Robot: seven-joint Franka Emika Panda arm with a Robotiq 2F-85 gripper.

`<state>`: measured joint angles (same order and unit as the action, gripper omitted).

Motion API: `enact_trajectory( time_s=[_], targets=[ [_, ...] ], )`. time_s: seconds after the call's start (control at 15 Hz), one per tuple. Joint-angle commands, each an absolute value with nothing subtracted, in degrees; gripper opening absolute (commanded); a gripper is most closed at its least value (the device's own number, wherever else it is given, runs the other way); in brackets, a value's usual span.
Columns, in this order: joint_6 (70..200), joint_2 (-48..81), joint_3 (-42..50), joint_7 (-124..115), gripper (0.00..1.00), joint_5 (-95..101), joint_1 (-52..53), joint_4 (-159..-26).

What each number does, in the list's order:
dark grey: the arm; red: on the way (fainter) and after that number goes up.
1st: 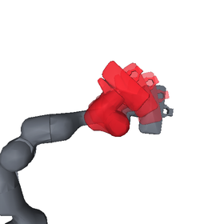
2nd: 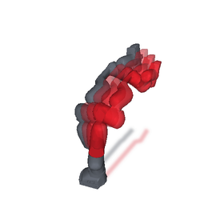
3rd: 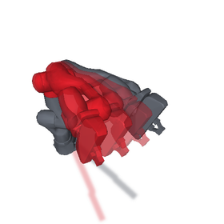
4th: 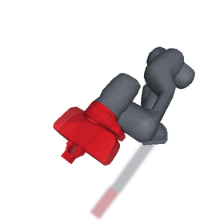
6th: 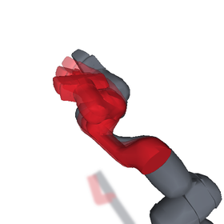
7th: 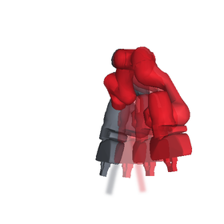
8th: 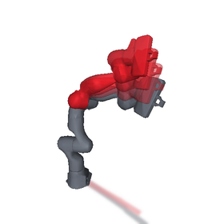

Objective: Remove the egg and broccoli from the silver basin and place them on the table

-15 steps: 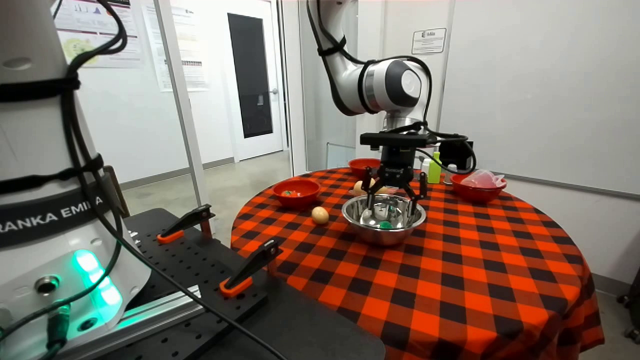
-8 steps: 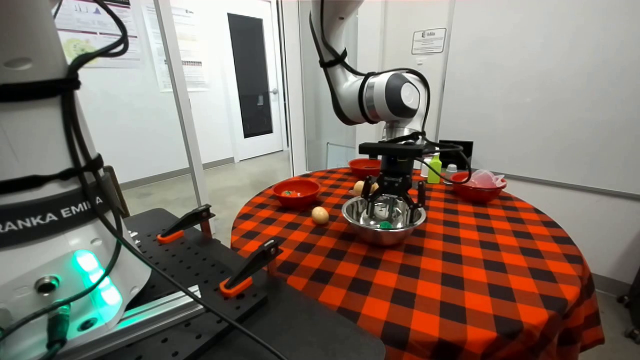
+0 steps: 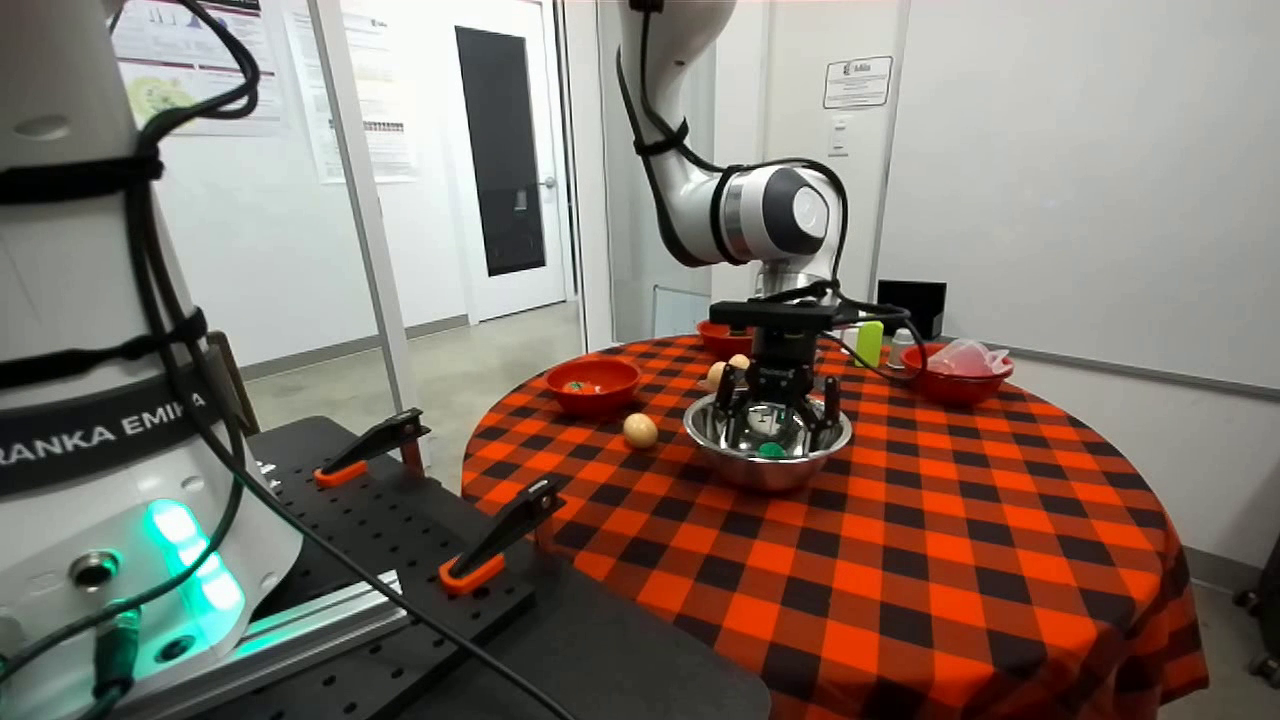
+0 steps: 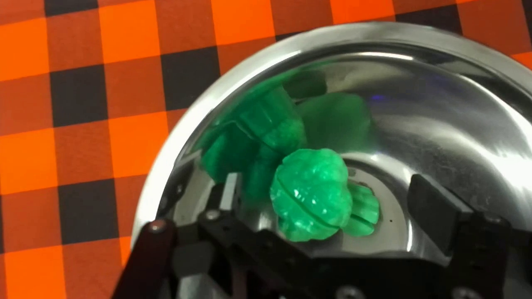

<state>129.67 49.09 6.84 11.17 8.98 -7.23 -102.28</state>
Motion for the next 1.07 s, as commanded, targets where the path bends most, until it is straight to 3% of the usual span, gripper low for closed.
enact_trajectory(
  time_s=[0.0, 0.67, 0.73, 0.8, 1.0],
  targets=[
    [128.6, 51.17, 7.2, 9.3, 1.0, 10.6, -6.14, -99.71],
    [128.02, 53.13, 7.48, 8.24, 1.0, 10.72, -5.57, -98.45],
    [128.01, 53.21, 7.48, 8.19, 0.94, 10.68, -5.58, -98.39],
    [128.0, 53.25, 7.49, 8.15, 0.72, 10.64, -5.6, -98.35],
    [127.91, 53.31, 7.57, 7.99, 0.62, 10.65, -5.57, -98.15]
  ],
)
